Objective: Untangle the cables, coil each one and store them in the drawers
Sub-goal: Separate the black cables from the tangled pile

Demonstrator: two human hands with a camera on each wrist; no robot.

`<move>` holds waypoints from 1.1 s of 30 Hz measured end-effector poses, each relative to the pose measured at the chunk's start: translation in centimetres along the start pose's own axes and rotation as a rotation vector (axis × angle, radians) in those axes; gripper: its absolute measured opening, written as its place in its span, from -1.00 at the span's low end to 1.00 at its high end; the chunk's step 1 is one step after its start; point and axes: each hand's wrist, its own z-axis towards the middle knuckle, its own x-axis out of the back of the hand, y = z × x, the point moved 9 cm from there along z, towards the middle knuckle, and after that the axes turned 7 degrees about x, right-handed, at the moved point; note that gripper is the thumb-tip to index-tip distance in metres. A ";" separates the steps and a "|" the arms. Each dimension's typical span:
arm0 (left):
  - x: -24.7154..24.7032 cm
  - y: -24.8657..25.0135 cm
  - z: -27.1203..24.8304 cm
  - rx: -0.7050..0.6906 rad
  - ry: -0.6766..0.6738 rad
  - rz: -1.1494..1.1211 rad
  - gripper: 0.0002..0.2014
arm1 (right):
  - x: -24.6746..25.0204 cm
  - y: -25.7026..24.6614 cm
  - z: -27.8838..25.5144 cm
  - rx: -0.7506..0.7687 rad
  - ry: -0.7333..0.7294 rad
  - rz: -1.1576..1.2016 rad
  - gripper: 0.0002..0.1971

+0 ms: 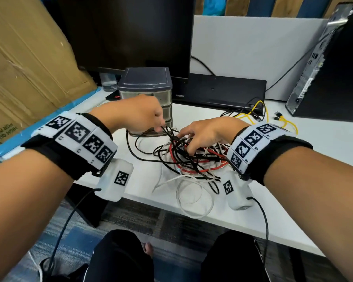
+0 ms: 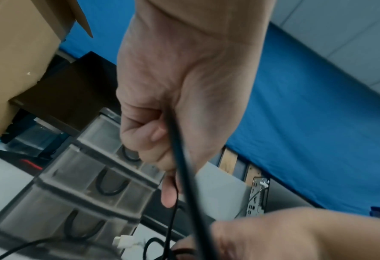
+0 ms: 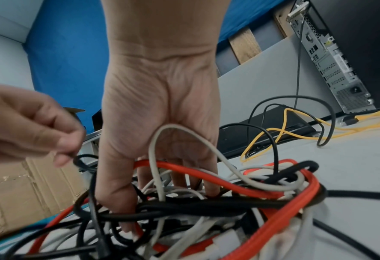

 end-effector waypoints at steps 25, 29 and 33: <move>3.5 -2.9 -3.4 0.115 0.532 -0.572 -0.72 | 5.3 0.9 -4.7 0.178 0.385 0.188 -0.80; 0.0 -2.0 -2.2 0.065 0.413 -0.241 -0.82 | 3.0 0.5 -4.6 0.175 0.163 0.176 -0.86; -2.5 -1.8 -1.0 0.067 0.252 -0.078 -0.83 | 0.6 0.2 -4.7 0.152 -0.031 0.090 -0.81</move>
